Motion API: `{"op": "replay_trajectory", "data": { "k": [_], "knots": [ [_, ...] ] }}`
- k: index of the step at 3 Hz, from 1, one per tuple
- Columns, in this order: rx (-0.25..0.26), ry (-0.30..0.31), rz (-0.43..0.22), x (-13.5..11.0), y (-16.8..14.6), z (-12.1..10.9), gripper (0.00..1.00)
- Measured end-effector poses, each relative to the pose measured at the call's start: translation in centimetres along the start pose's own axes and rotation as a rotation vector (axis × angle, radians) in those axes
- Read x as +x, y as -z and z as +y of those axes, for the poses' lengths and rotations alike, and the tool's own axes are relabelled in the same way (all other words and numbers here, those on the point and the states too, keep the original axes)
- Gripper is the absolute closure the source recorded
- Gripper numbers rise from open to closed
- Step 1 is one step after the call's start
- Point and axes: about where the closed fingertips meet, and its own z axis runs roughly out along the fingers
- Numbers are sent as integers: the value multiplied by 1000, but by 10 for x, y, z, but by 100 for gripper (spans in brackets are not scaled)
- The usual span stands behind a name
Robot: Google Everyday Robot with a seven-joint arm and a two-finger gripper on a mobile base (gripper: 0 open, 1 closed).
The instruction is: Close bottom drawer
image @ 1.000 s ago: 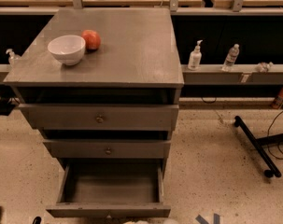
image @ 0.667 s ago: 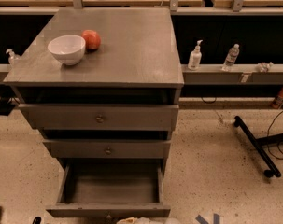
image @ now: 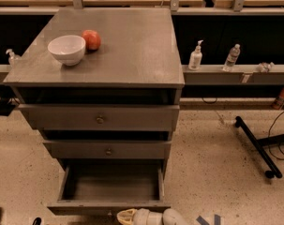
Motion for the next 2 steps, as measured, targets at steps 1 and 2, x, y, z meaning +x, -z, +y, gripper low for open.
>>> {"op": "replay_trajectory", "data": {
  "k": [1,2],
  "knots": [
    [0,0,0,0,0,0,100],
    [-25,14,-40,2,-2,-5,100]
  ]
}}
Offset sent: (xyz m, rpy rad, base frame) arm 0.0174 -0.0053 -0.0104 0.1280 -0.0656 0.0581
